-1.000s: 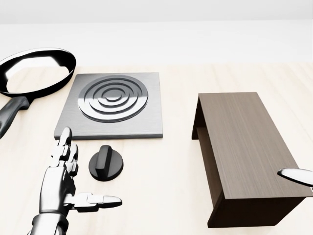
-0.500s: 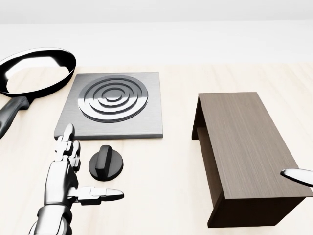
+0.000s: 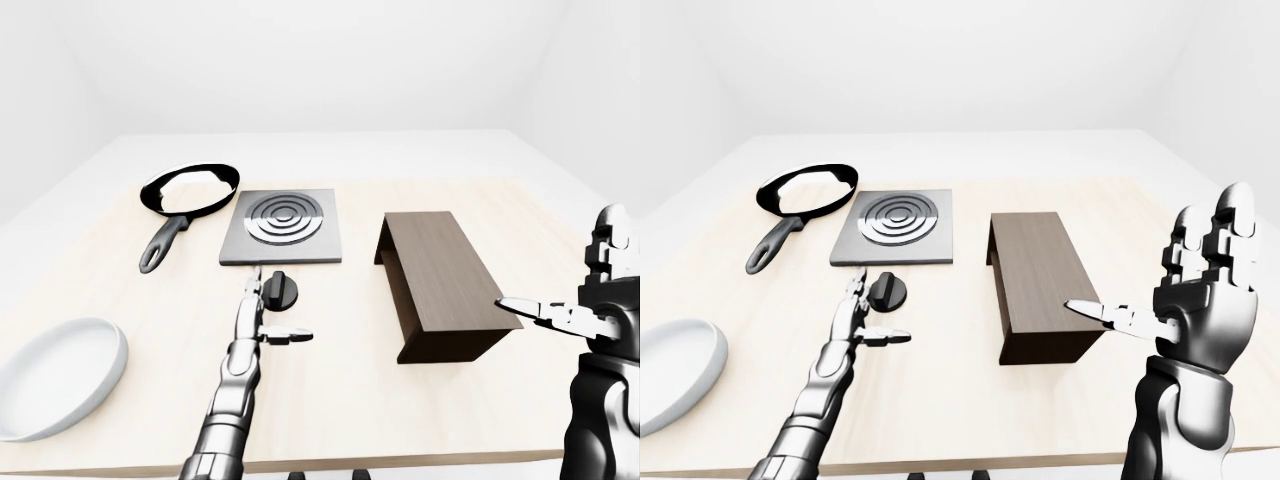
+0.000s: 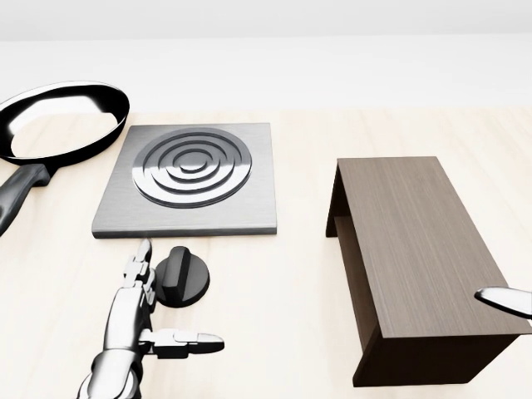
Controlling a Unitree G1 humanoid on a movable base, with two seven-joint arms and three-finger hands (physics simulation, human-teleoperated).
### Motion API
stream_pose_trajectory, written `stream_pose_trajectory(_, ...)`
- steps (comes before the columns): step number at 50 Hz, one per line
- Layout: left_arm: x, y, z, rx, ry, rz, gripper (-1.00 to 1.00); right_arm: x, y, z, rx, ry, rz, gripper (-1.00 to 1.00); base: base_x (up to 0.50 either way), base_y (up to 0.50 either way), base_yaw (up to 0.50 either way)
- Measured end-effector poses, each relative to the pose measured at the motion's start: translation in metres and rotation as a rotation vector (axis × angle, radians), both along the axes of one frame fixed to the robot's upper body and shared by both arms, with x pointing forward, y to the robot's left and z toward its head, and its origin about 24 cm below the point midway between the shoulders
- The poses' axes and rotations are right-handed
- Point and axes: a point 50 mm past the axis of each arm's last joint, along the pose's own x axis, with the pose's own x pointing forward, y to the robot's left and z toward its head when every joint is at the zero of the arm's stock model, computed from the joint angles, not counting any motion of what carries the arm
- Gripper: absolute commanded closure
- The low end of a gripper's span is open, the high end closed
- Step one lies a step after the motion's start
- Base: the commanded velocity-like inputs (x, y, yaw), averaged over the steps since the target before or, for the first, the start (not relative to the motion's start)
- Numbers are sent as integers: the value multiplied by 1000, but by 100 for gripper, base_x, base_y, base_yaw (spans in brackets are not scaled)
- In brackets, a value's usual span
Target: Turn on the stove.
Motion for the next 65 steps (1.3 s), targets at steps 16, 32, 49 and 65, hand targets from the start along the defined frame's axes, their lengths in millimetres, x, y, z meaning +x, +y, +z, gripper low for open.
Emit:
stream_pose_trajectory(16, -12, -16, -3, 75, -3, -41, -100, 1, 0, -2, 5, 9, 2, -100, 0, 0, 0)
stream_pose_trajectory(32, -25, -31, -5, 93, -8, -88, -100, 1, 0, -3, 7, 11, 1, -100, 0, 0, 0)
stream_pose_trajectory(49, -31, -46, -4, 78, -17, -150, -100, 1, 0, -3, 9, 10, 2, -100, 0, 0, 0)
stream_pose_trajectory(65, -30, -52, -3, 59, -18, -174, -100, 0, 0, -2, 8, 6, 2, -100, 0, 0, 0)
